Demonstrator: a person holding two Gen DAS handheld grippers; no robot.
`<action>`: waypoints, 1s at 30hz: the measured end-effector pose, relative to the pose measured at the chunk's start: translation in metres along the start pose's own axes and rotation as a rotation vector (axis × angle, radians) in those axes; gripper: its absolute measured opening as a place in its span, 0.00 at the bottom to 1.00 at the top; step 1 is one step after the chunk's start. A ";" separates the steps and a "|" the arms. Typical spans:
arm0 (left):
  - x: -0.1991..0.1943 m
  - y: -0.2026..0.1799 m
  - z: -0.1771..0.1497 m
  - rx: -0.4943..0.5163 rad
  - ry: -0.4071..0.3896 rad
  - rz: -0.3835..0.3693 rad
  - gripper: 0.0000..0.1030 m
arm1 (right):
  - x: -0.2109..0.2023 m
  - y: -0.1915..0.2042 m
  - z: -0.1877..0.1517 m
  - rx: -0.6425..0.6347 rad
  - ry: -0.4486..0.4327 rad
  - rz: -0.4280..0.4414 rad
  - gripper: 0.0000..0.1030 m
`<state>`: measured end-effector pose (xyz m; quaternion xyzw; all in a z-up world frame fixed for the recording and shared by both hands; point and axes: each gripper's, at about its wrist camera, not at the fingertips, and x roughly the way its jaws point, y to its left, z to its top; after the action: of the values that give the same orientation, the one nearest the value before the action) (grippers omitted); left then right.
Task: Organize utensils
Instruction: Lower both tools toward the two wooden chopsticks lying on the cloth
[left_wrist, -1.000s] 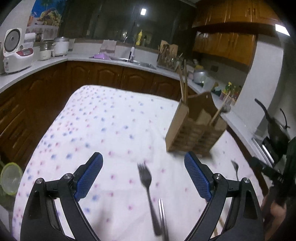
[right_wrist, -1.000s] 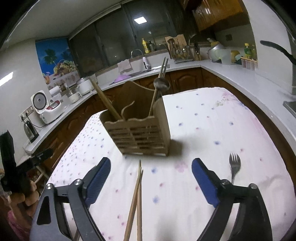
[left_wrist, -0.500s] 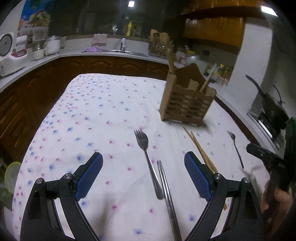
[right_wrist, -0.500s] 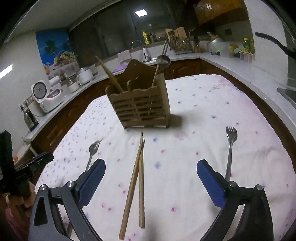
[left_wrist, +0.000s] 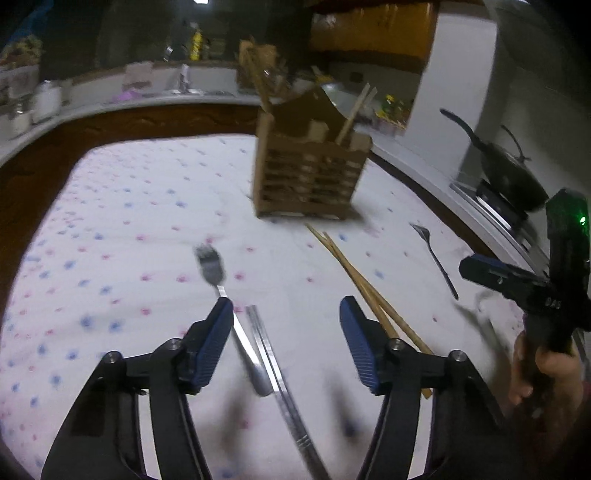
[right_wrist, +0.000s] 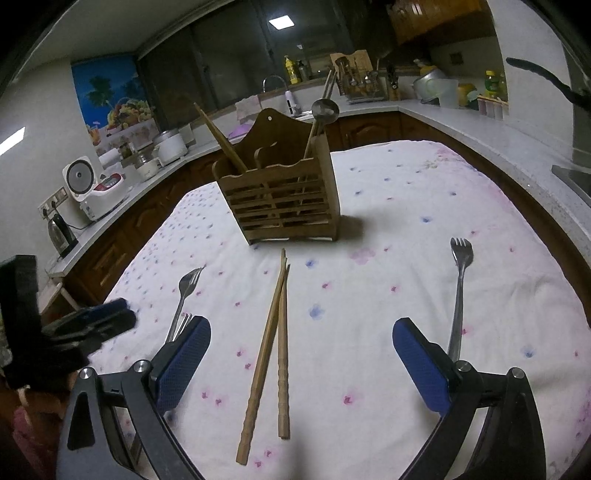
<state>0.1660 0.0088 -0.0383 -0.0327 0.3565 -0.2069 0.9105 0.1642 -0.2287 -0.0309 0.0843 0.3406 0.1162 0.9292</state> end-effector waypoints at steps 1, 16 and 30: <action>0.008 -0.001 0.000 0.005 0.021 -0.005 0.51 | 0.000 0.000 0.000 0.002 -0.001 0.000 0.97; 0.044 0.013 -0.021 0.056 0.246 0.056 0.40 | 0.012 -0.006 0.004 0.021 0.018 -0.014 0.97; 0.030 0.016 -0.001 0.019 0.181 0.045 0.28 | 0.019 -0.005 0.009 0.017 0.022 -0.007 0.97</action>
<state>0.1904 0.0115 -0.0613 0.0029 0.4359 -0.1919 0.8793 0.1846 -0.2287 -0.0372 0.0895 0.3520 0.1111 0.9251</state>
